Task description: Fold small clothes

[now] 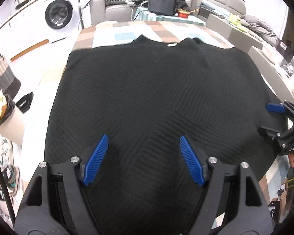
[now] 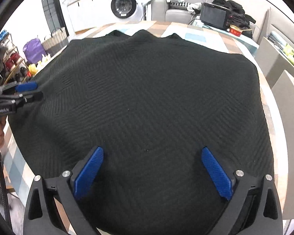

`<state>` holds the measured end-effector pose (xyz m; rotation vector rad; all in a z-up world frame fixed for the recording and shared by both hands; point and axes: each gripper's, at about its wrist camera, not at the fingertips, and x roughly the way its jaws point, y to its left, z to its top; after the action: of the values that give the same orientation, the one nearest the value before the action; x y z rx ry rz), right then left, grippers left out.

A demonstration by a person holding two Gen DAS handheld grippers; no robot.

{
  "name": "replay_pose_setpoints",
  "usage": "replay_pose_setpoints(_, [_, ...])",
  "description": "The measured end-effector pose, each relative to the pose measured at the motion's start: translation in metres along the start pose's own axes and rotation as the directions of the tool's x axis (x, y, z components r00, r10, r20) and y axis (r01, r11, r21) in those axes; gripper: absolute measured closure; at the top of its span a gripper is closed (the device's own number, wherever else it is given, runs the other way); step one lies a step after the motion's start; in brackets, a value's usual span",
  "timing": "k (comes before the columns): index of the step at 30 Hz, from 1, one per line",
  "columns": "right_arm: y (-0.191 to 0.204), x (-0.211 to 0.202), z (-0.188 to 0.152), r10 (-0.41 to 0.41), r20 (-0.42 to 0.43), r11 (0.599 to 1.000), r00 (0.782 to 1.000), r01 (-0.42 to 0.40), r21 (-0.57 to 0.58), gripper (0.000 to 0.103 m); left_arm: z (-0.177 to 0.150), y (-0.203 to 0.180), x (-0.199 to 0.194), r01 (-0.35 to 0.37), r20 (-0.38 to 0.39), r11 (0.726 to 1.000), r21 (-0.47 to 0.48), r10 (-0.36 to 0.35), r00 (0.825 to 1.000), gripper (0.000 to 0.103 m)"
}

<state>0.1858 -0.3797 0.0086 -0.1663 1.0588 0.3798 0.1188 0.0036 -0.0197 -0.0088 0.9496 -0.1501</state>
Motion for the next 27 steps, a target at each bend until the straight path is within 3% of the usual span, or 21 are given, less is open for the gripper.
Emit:
replay_pose_setpoints(3, [0.002, 0.000, 0.010, -0.012, -0.042, 1.000, 0.999, 0.013, 0.006, 0.002, 0.010, 0.002, 0.001, 0.006, 0.007, 1.000, -0.004, -0.006, 1.000, 0.029])
replay_pose_setpoints(8, [0.015, -0.003, 0.039, 0.013, 0.018, 1.000, 1.000, -0.013, 0.026, 0.002, 0.029, 0.005, 0.020, 0.022, -0.012, 1.000, -0.012, -0.022, 1.000, 0.029])
replay_pose_setpoints(13, [0.042, 0.029, 0.076, 0.009, -0.009, 0.999, 1.000, -0.009, -0.045, 0.002, 0.036, 0.012, 0.040, -0.004, -0.036, 1.000, -0.018, 0.003, 0.999, 0.028])
replay_pose_setpoints(17, [0.049, 0.048, 0.085, -0.019, -0.042, 0.995, 0.999, 0.015, -0.095, 0.001, 0.035, 0.020, 0.037, -0.005, -0.038, 0.999, -0.034, 0.004, 0.999, 0.028])
replay_pose_setpoints(22, [0.015, 0.043, 0.079, -0.066, -0.043, 0.996, 0.997, 0.063, -0.064, 0.001, 0.034, 0.020, 0.029, -0.030, -0.033, 0.999, -0.030, 0.029, 0.999, 0.028])
replay_pose_setpoints(24, [-0.005, 0.039, 0.076, -0.030, -0.044, 1.000, 0.999, 0.030, -0.009, 0.001, 0.037, 0.019, 0.028, -0.045, -0.030, 0.998, -0.037, 0.043, 0.999, 0.028])
replay_pose_setpoints(27, [-0.016, 0.033, 0.077, -0.052, -0.033, 0.998, 0.998, 0.052, 0.017, 0.001, 0.049, 0.018, 0.023, -0.022, -0.010, 0.999, -0.034, 0.021, 1.000, 0.028])
